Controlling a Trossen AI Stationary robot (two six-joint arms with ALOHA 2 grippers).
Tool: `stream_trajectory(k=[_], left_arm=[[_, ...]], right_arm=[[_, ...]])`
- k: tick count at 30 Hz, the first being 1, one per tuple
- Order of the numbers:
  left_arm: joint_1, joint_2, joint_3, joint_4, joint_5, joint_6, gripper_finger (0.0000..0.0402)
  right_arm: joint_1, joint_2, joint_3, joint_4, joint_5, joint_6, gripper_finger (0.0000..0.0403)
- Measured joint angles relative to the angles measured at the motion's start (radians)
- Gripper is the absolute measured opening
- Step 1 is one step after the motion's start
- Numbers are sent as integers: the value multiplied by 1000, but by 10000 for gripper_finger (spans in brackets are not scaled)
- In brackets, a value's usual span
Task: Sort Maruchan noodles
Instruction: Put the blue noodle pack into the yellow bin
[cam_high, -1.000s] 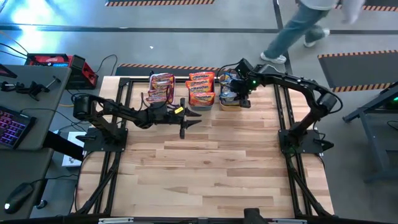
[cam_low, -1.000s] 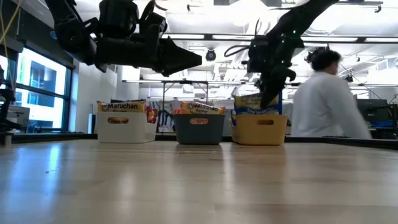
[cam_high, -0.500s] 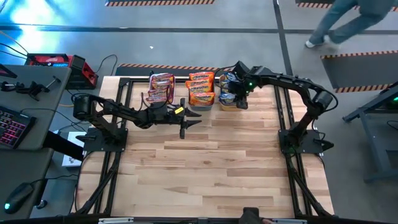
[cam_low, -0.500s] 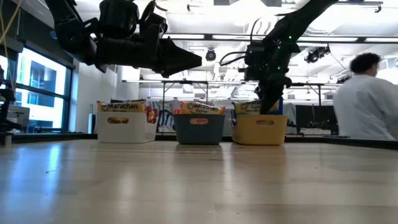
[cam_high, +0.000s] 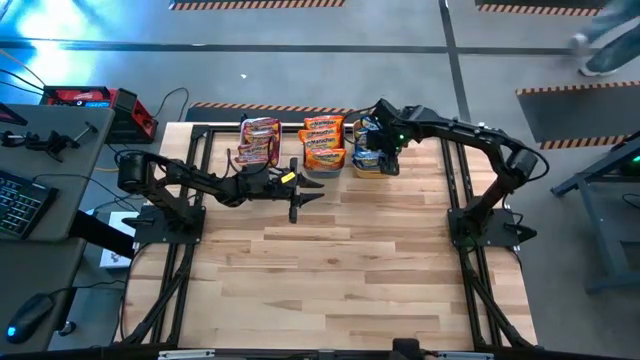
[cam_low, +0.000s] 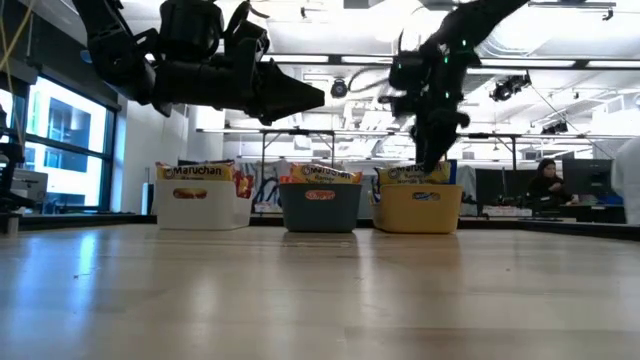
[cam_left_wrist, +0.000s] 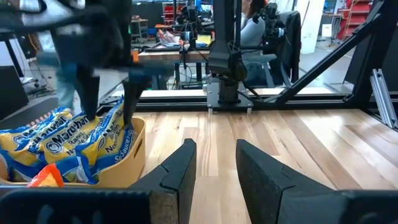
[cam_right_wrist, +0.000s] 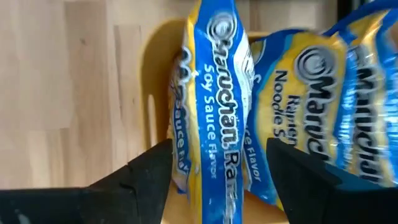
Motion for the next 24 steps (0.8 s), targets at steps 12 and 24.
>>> stream_trajectory(k=[12, 24], left_arm=[[0, 0, 0, -27, -4, 2, 101], [5, 0, 0, -37, -58, 9, 101]], right_arm=[[113, -215, -118, 280, 201, 442, 116], [222, -268, -651, 1133, 548, 711, 9]])
